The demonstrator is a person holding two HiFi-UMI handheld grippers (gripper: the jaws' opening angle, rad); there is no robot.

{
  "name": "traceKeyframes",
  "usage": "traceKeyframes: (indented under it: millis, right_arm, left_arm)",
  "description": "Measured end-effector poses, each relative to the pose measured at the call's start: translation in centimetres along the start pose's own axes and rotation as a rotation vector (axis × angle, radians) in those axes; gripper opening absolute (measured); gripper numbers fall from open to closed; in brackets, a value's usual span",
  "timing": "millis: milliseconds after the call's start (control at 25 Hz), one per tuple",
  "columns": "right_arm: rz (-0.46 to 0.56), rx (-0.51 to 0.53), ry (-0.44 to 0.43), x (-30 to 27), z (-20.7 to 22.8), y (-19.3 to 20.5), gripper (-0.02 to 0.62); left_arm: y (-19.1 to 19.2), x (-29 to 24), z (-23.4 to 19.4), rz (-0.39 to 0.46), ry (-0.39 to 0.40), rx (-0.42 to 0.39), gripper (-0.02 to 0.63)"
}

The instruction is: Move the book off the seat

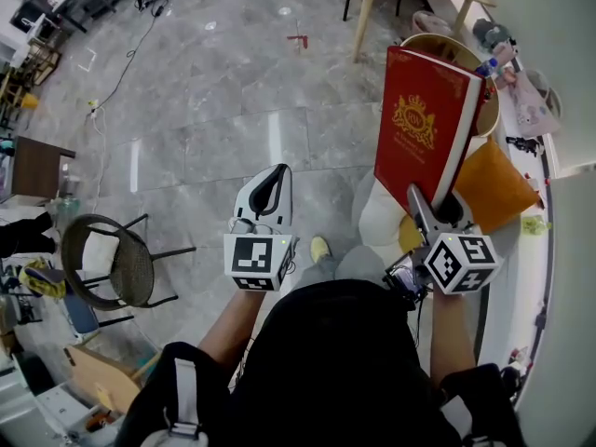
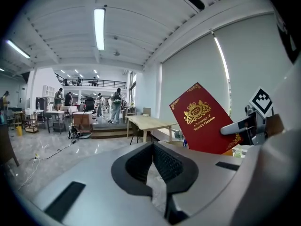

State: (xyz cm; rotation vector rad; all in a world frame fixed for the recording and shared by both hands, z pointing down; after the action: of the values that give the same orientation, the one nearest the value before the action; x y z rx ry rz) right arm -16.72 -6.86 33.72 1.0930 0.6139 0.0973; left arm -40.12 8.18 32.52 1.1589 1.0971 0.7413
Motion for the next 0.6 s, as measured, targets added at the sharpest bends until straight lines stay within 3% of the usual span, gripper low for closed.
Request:
traceKeyframes:
  millis: [600]
  right_arm:
    - [0.052, -0.001, 0.018, -1.9, -0.8, -1.3, 0.246]
  left_arm:
    - [-0.8, -0.7, -1.6, 0.035, 0.029, 0.000, 0.014]
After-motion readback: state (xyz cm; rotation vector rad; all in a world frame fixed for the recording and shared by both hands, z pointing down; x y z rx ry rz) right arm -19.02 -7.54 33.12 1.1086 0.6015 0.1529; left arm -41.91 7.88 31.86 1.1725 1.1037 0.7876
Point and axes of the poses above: the fingertips, and each gripper's own axes: x backward along the fingers, z to its right, y out of its underside, the point moved 4 cm from there along x, backward along the fingers, and after that the axes turned 6 degrees about -y, right-handed, at the moved point
